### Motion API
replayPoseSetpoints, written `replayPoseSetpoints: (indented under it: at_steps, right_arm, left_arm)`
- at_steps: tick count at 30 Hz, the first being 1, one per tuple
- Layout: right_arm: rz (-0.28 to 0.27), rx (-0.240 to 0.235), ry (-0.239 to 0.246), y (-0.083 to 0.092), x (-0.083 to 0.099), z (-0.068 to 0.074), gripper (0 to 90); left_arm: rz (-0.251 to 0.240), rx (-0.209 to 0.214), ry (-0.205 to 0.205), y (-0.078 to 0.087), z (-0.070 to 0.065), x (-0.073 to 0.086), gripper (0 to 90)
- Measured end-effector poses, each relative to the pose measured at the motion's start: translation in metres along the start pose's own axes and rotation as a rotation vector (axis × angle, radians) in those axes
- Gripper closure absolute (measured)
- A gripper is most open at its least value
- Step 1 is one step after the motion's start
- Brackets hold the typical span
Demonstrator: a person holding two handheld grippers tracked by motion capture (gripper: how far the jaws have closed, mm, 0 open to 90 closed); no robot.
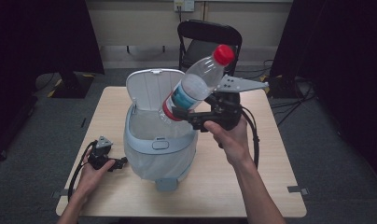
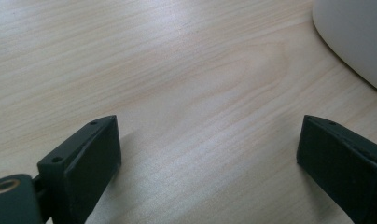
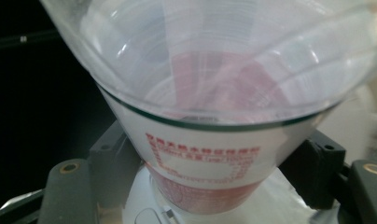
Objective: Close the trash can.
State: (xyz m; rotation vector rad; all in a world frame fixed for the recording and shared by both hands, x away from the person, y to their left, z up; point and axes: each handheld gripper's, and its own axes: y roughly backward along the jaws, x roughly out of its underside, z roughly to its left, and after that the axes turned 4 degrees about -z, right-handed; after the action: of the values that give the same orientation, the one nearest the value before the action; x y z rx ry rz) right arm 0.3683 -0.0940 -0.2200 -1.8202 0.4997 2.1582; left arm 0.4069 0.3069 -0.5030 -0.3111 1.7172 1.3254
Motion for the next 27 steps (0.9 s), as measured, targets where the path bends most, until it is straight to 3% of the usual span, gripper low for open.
replayPoseSetpoints:
  at_steps: [5,12,20,22,27]
  right_arm:
    - [0.078,0.012,0.008,-0.020,0.007,0.002,26.5]
    - [0.149,0.087,0.022,-0.030,0.019,-0.007,25.8]
    - [0.162,0.106,0.041,-0.033,0.023,-0.009,22.8]
    - [0.171,0.085,0.033,-0.034,0.024,-0.010,24.8]
    - [0.135,0.089,0.031,-0.029,0.024,-0.011,25.0]
  left_arm:
    - [0.000,0.005,0.001,0.000,0.000,0.000,5.6]
    - [0.001,0.005,0.001,0.000,0.000,0.000,5.7]
    - [0.003,0.004,-0.007,0.000,0.001,0.000,5.3]
    - [0.003,0.004,-0.008,0.000,0.001,0.000,5.4]
    - [0.003,0.007,-0.004,0.000,0.001,0.000,5.2]
